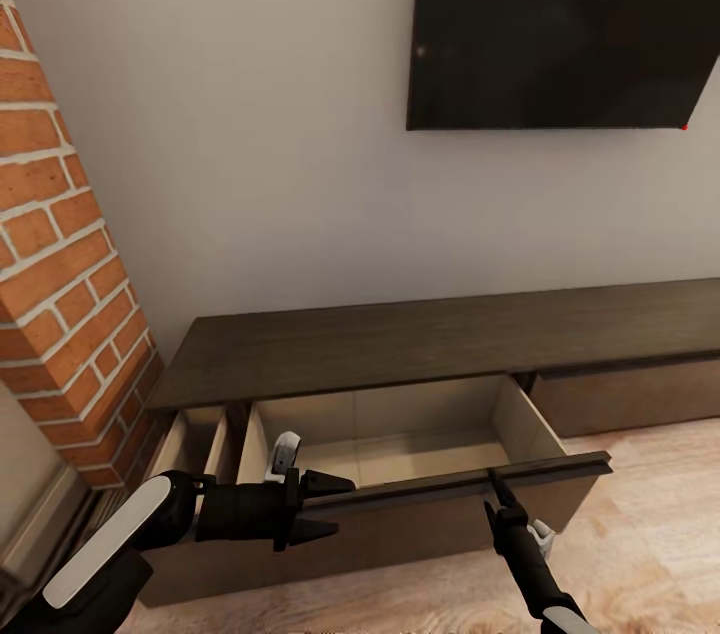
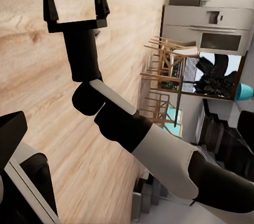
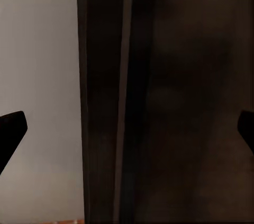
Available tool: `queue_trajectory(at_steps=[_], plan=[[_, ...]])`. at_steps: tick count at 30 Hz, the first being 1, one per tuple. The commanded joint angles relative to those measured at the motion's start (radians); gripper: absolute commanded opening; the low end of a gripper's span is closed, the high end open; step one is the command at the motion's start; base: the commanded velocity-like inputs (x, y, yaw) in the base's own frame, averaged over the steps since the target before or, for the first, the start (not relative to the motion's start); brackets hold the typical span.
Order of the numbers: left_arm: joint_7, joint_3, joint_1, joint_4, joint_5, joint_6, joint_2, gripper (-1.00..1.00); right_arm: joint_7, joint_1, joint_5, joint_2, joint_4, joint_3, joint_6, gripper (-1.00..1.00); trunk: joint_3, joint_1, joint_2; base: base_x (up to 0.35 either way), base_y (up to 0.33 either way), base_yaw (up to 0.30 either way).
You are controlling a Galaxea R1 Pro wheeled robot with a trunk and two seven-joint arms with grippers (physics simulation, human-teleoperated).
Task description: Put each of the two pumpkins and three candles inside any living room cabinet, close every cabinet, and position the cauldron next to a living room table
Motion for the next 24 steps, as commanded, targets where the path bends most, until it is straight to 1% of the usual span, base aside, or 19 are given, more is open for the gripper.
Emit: queue_trajectory(at_steps=[1, 12, 22, 24], plan=[[0.009, -0.001, -0.001, -0.001, 0.011, 0.000, 0.001, 1.00, 0.003, -0.001, -0.010, -0.001, 0.000, 0.007, 0.004, 1.00, -0.001, 0.000, 0.000, -0.105, 0.000, 0.000], [0.009, -0.001, -0.001, -0.001, 0.011, 0.000, 0.001, 1.00, 0.005, -0.001, -0.010, -0.001, 0.001, 0.005, 0.022, 1.00, -0.001, 0.000, 0.000, -0.068, 0.000, 0.000], [0.009, 0.000, -0.001, -0.001, 0.011, 0.000, 0.001, 1.00, -0.002, -0.001, -0.009, -0.002, 0.000, 0.007, 0.024, 1.00, -0.001, 0.000, 0.000, -0.114, 0.000, 0.000], [0.009, 0.001, -0.001, 0.000, 0.011, 0.000, 0.001, 1.00, -0.007, -0.001, -0.008, -0.002, 0.000, 0.008, 0.035, 1.00, -0.001, 0.000, 0.000, -0.119, 0.000, 0.000]])
